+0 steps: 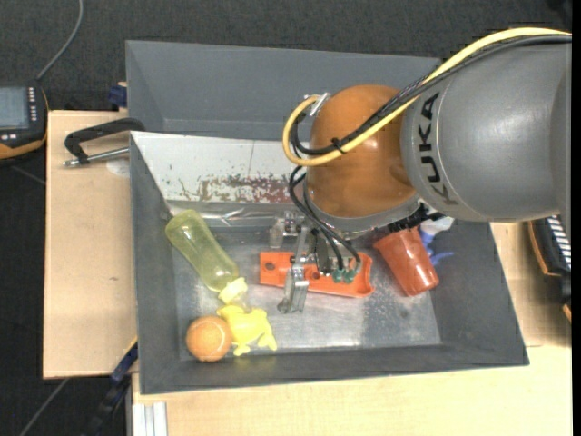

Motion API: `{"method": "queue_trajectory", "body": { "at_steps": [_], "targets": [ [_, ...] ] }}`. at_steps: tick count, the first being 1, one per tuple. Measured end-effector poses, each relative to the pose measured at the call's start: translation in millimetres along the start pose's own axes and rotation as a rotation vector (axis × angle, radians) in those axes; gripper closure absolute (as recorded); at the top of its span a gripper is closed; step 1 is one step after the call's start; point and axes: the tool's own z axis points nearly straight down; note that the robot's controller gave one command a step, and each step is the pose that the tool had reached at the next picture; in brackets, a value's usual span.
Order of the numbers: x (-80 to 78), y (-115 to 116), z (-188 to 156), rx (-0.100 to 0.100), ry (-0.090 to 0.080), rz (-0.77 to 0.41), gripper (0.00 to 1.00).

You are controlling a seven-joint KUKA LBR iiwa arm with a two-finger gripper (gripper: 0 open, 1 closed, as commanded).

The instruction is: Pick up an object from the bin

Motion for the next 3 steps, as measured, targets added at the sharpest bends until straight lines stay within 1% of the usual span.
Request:
{"method": "queue_trajectory", "body": {
  "at_steps": [1,2,3],
  "targets": [
    [-2.0,-0.7,-4.5,-0.001,-0.009,0.002,0.0],
    [-40.2,-64.6,86.2,-0.001,-0.007,-0.061,0.0],
    [-24.1,-69.8,110.1,-0.002,-0.005,0.049,0.0]
  ]
}}
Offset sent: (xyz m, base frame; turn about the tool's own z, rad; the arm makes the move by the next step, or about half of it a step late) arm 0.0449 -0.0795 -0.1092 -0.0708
